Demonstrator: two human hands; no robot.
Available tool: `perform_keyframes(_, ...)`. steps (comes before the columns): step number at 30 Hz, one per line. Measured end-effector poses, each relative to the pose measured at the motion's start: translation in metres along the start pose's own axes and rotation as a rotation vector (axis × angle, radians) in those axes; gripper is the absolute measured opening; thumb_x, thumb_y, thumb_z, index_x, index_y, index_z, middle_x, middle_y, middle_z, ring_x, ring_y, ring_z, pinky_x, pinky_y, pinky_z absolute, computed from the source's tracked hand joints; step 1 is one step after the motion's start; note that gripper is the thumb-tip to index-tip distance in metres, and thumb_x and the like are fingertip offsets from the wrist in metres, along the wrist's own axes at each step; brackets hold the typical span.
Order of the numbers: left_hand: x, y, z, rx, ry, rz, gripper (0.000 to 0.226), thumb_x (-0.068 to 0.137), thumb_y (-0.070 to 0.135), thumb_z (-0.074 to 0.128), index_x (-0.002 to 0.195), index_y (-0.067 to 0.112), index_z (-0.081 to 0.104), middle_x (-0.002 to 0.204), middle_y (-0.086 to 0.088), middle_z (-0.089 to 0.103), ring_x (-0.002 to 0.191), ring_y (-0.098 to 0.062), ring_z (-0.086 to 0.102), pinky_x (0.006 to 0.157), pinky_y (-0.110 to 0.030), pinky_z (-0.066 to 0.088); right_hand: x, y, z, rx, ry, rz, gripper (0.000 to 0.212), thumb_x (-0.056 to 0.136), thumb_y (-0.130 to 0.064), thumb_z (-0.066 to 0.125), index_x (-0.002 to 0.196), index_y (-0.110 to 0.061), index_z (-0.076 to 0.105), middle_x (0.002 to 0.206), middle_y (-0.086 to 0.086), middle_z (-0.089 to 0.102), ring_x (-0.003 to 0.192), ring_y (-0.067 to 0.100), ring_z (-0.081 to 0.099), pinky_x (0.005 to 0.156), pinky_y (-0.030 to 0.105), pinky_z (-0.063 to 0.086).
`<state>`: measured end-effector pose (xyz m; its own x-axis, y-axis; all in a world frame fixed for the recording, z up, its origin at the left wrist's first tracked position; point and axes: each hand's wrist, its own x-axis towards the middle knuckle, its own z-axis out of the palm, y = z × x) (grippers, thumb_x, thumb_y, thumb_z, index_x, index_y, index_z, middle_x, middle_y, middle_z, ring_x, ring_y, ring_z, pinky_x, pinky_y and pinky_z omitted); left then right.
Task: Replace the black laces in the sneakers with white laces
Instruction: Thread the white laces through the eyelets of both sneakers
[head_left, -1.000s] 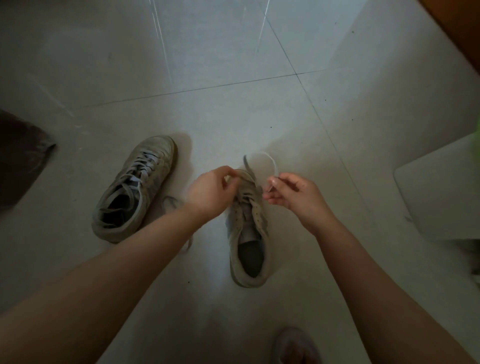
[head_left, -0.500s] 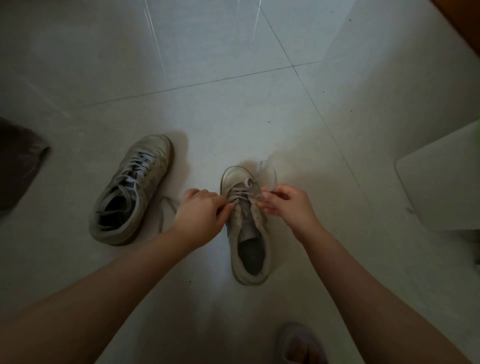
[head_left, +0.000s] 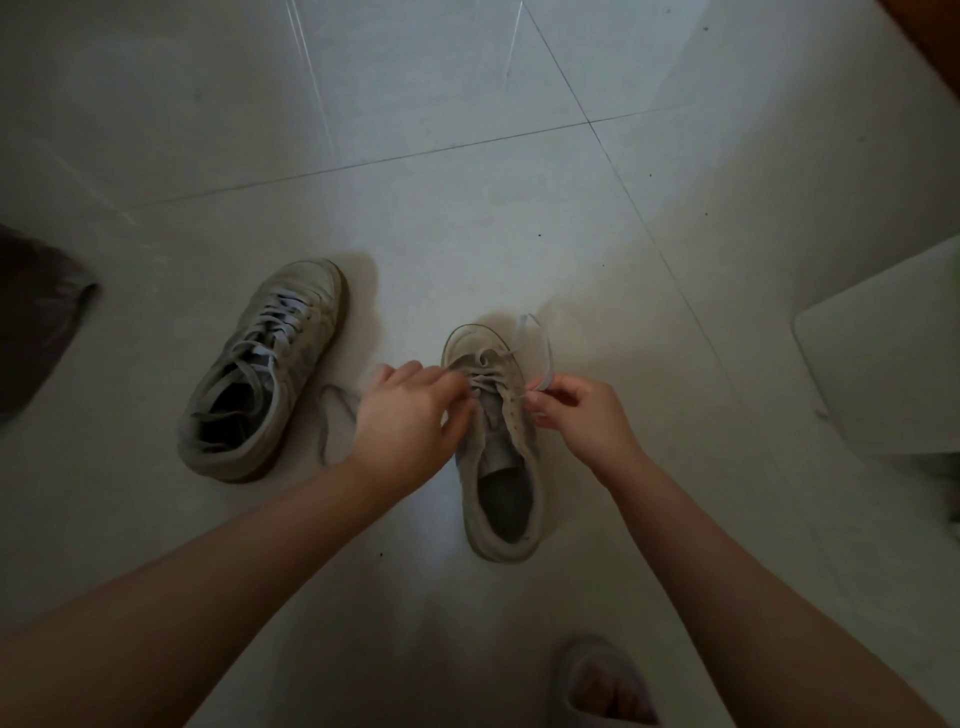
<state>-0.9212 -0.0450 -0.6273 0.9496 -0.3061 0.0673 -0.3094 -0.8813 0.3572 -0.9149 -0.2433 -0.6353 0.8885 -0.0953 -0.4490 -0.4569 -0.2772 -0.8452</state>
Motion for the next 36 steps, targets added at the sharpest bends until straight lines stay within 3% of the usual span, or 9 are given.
perform_keyframes(6, 0.008, 0.043, 0.004, -0.029, -0.221, -0.219, 0.028, 0.091, 0.039, 0.046, 0.107, 0.032, 0.067, 0.112, 0.001, 0.057, 0.109, -0.022, 0.049, 0.087, -0.033, 0.032, 0.001, 0.001, 0.006, -0.159, 0.004, -0.073, 0.020, 0.083, -0.005, 0.067, 0.079, -0.025, 0.071, 0.083, 0.006, 0.072, 0.084, 0.024, 0.069, 0.084, 0.048, 0.055)
perform_keyframes(12, 0.011, 0.063, 0.019, -0.149, -0.228, -0.515, 0.027, 0.092, 0.028, 0.046, 0.109, 0.030, 0.067, 0.119, 0.001, 0.056, 0.116, -0.023, 0.044, 0.087, -0.033, 0.031, 0.000, -0.002, 0.008, -0.064, 0.020, -0.020, 0.016, 0.080, -0.003, 0.071, 0.082, -0.018, 0.073, 0.080, 0.002, 0.071, 0.081, 0.017, 0.067, 0.088, 0.043, 0.054)
perform_keyframes(18, 0.012, 0.065, 0.024, -0.244, -0.183, -0.600, 0.027, 0.095, 0.032, 0.046, 0.112, 0.031, 0.067, 0.120, 0.001, 0.056, 0.118, -0.021, 0.043, 0.088, -0.032, 0.032, -0.006, -0.002, 0.011, 0.100, 0.001, 0.086, 0.011, 0.083, -0.011, 0.071, 0.089, -0.020, 0.073, 0.086, -0.002, 0.072, 0.084, 0.011, 0.067, 0.085, 0.028, 0.053)
perform_keyframes(24, 0.004, 0.057, 0.030, -0.474, 0.003, -0.554, 0.015, 0.087, 0.016, 0.055, 0.089, 0.012, 0.069, 0.098, -0.004, 0.059, 0.096, -0.022, 0.053, 0.070, -0.023, 0.035, -0.015, -0.005, 0.017, -0.022, 0.001, 0.044, 0.017, 0.081, -0.016, 0.073, 0.097, -0.012, 0.069, 0.084, 0.001, 0.067, 0.078, 0.008, 0.061, 0.073, 0.019, 0.049)
perform_keyframes(27, 0.005, 0.047, 0.024, -0.564, 0.035, -0.549, 0.008, 0.086, 0.015, 0.060, 0.084, 0.011, 0.067, 0.092, -0.001, 0.051, 0.081, -0.016, 0.052, 0.068, -0.019, 0.035, -0.015, -0.003, 0.019, -0.127, 0.055, -0.024, 0.004, 0.083, -0.016, 0.069, 0.083, -0.013, 0.066, 0.072, -0.004, 0.063, 0.066, 0.004, 0.057, 0.061, 0.012, 0.045)
perform_keyframes(29, 0.006, 0.040, 0.015, -0.693, 0.047, -0.572, 0.007, 0.088, 0.011, 0.060, 0.082, 0.011, 0.064, 0.094, -0.003, 0.051, 0.082, -0.015, 0.053, 0.075, -0.017, 0.040, -0.016, -0.001, 0.021, -0.164, 0.106, -0.067, 0.010, 0.084, -0.016, 0.068, 0.076, -0.017, 0.062, 0.067, -0.008, 0.060, 0.058, -0.001, 0.053, 0.054, 0.007, 0.040)
perform_keyframes(33, 0.015, 0.014, -0.017, -1.512, 0.076, -0.943, 0.021, 0.097, 0.005, 0.039, 0.079, 0.012, 0.047, 0.087, -0.009, 0.063, 0.088, -0.021, 0.062, 0.087, -0.034, 0.049, -0.018, 0.002, 0.024, -0.139, 0.151, -0.083, 0.005, 0.085, -0.013, 0.067, 0.081, -0.014, 0.064, 0.070, -0.009, 0.061, 0.060, -0.004, 0.055, 0.054, 0.005, 0.040)
perform_keyframes(34, 0.018, 0.004, -0.024, -1.678, 0.104, -1.029, 0.024, 0.099, 0.004, 0.033, 0.078, 0.011, 0.045, 0.076, -0.007, 0.061, 0.075, -0.018, 0.063, 0.079, -0.032, 0.053, -0.017, 0.003, 0.025, -0.129, 0.154, -0.076, 0.003, 0.085, -0.012, 0.067, 0.083, -0.012, 0.065, 0.072, -0.008, 0.062, 0.063, -0.003, 0.055, 0.056, 0.006, 0.041)
perform_keyframes(36, 0.019, -0.022, -0.029, -1.716, 0.198, -1.143, 0.033, 0.096, 0.002, 0.027, 0.067, 0.013, 0.037, 0.053, -0.002, 0.042, 0.041, -0.009, 0.044, 0.047, -0.021, 0.047, -0.015, 0.004, 0.027, -0.099, 0.161, -0.061, 0.004, 0.084, -0.010, 0.067, 0.087, -0.012, 0.066, 0.073, -0.006, 0.063, 0.066, 0.003, 0.057, 0.061, 0.013, 0.044)
